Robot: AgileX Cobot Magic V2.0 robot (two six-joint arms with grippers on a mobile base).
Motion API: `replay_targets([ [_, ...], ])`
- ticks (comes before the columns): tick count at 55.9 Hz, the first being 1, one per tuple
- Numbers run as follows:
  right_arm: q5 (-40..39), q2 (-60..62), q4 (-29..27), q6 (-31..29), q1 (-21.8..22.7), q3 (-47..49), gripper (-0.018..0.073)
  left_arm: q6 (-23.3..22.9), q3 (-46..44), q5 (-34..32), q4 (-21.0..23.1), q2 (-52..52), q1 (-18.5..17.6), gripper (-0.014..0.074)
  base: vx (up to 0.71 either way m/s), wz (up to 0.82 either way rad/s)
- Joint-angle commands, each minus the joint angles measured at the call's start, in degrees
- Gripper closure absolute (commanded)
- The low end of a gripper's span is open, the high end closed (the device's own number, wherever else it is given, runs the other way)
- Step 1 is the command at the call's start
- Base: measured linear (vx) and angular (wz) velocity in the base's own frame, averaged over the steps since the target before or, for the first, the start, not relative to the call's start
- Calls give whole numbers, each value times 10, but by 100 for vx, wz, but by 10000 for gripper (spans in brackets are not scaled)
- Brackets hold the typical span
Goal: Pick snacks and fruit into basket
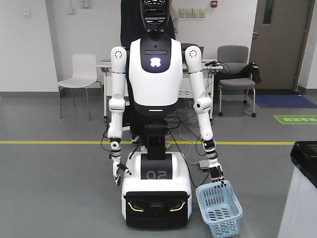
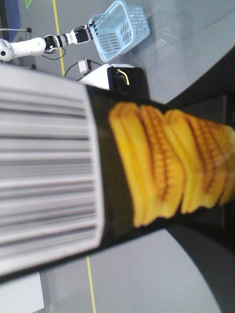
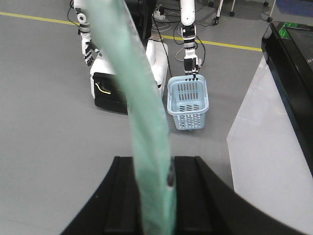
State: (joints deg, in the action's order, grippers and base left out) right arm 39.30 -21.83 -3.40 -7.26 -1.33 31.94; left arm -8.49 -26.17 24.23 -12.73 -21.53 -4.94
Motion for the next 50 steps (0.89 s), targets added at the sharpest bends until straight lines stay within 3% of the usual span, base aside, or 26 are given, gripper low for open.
replay_targets([
  [1, -50, -4, 2, -2, -1, 18, 568, -3, -22, -54, -3, -5, 0, 469, 61, -3],
  [50, -51, -4, 2, -2, -1, 18, 568, -3, -22, -55, -3, -5, 0, 469, 51, 1],
])
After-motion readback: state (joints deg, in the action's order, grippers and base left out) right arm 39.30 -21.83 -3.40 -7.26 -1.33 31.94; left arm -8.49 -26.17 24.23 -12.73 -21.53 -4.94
